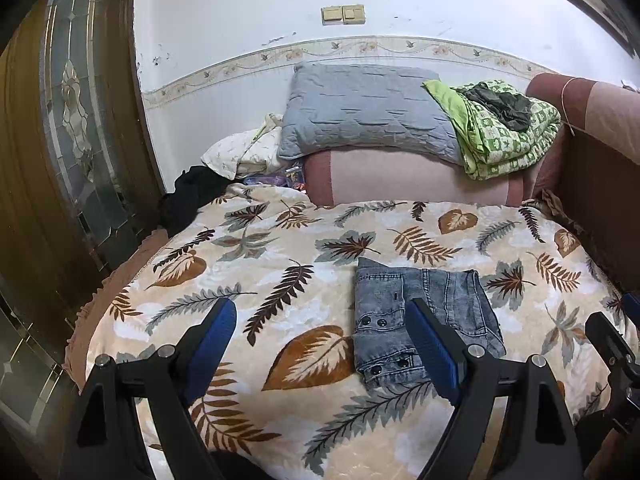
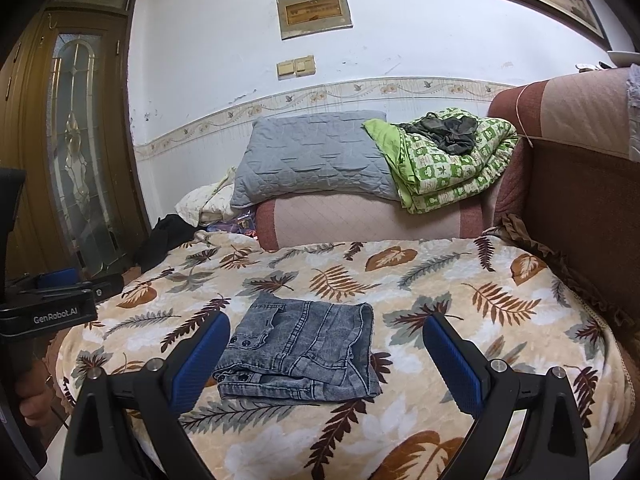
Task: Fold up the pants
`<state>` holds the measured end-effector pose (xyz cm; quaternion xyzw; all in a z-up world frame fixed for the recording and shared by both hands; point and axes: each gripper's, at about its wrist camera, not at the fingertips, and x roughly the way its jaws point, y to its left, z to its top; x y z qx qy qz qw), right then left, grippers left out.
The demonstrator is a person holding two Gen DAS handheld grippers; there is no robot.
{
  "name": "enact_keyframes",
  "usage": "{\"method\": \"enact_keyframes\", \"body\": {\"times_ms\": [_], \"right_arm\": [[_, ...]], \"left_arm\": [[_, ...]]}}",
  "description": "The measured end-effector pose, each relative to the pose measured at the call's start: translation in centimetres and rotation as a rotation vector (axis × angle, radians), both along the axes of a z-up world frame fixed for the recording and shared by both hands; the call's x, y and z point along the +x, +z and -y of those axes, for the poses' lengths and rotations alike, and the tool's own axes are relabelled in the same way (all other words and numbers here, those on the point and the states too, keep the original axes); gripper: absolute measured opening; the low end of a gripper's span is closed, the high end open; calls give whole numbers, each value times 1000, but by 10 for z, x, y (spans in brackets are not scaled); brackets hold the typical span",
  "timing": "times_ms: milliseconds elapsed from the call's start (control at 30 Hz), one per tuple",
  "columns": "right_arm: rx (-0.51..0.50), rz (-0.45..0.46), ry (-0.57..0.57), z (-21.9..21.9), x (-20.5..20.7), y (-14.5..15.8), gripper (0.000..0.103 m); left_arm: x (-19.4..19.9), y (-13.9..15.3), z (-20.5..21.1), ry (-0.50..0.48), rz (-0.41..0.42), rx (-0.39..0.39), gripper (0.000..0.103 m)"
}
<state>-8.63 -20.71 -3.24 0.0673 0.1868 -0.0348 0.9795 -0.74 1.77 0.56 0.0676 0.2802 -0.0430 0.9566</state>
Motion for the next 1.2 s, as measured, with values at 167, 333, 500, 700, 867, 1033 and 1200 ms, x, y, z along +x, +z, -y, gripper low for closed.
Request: {"method": "enact_keyframes", "body": {"times_ms": [167, 333, 500, 700, 867, 1033, 1200], "right_arm": [[1, 3, -1, 0, 0, 0, 99], [-1, 14, 0, -3, -2, 2, 99], [-7, 20, 5, -6, -3, 5, 99], [-26, 40, 11, -13, -7, 14, 99], [-35, 51, 28, -19, -9, 20, 99], [-46, 53, 38, -25, -9, 22, 99], [-50, 56, 41, -28, -9, 24, 99]], "left_arm": [[-2, 0, 2, -10, 0, 0, 87], [-3, 1, 3, -12, 2, -4, 87], [-5, 3, 1, -11, 7, -9, 87], [-6, 8, -5, -5, 15, -20, 87], [-9, 10, -10, -6, 22, -29, 87], [-10, 11, -12, -7, 23, -33, 87], [-11, 12, -12, -9, 26, -35, 87]]}}
